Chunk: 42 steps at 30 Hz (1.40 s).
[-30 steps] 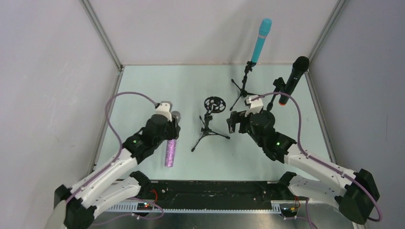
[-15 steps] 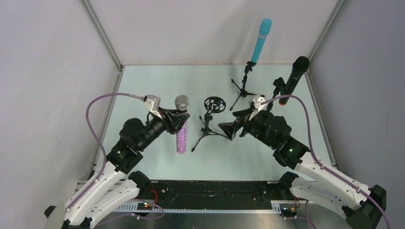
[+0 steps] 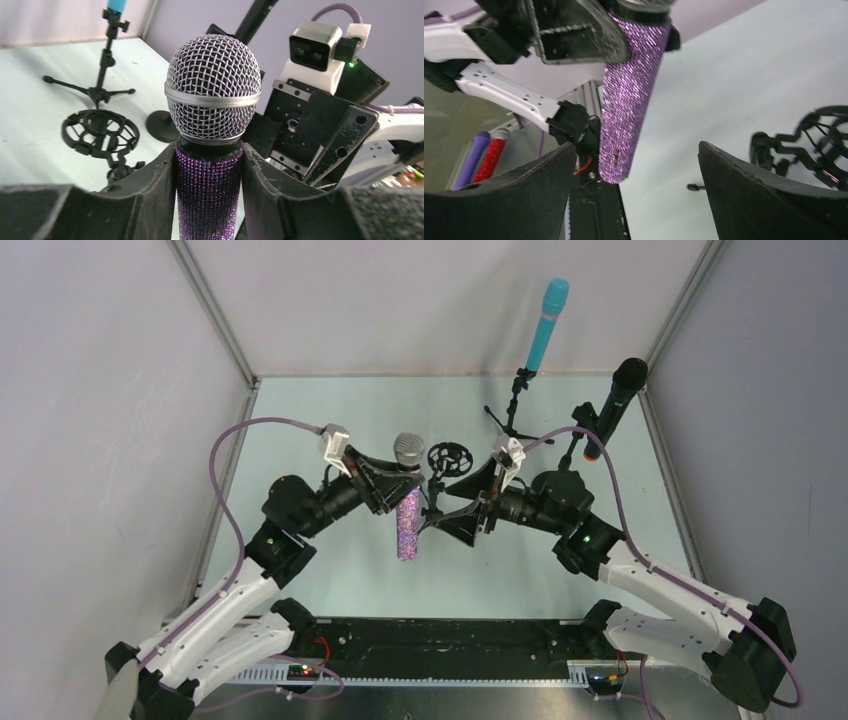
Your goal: Attach the microphones to the stand
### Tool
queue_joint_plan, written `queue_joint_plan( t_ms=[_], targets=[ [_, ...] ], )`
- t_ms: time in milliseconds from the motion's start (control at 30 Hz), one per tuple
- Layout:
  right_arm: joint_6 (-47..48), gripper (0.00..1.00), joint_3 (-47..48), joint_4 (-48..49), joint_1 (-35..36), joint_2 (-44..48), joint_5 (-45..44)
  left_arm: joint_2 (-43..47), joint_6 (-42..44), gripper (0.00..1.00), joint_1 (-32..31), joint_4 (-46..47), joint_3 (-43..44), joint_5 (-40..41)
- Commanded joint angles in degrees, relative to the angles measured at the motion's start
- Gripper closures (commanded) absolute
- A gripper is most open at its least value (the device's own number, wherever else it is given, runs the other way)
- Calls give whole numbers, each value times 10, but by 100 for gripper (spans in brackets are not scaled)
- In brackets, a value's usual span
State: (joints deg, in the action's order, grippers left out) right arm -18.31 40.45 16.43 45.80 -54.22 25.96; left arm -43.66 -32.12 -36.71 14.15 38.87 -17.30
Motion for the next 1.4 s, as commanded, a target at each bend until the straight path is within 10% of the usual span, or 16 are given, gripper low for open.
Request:
queue_joint_plan(
  t_ms=[0, 733, 1133, 1367],
  targets=[
    [-51, 5, 31, 111, 3, -31, 71, -8, -35, 97, -1, 79, 40, -60],
    [-192, 33, 98, 311, 20, -205, 155, -6, -32, 97, -7, 107, 25, -69],
    [-187, 100, 107, 296, 19, -216, 158, -10, -30, 90, -7, 107, 19, -51],
    [-116, 100, 107, 188, 17, -180, 99, 22, -37, 17, -7, 106, -25, 61]
  ],
)
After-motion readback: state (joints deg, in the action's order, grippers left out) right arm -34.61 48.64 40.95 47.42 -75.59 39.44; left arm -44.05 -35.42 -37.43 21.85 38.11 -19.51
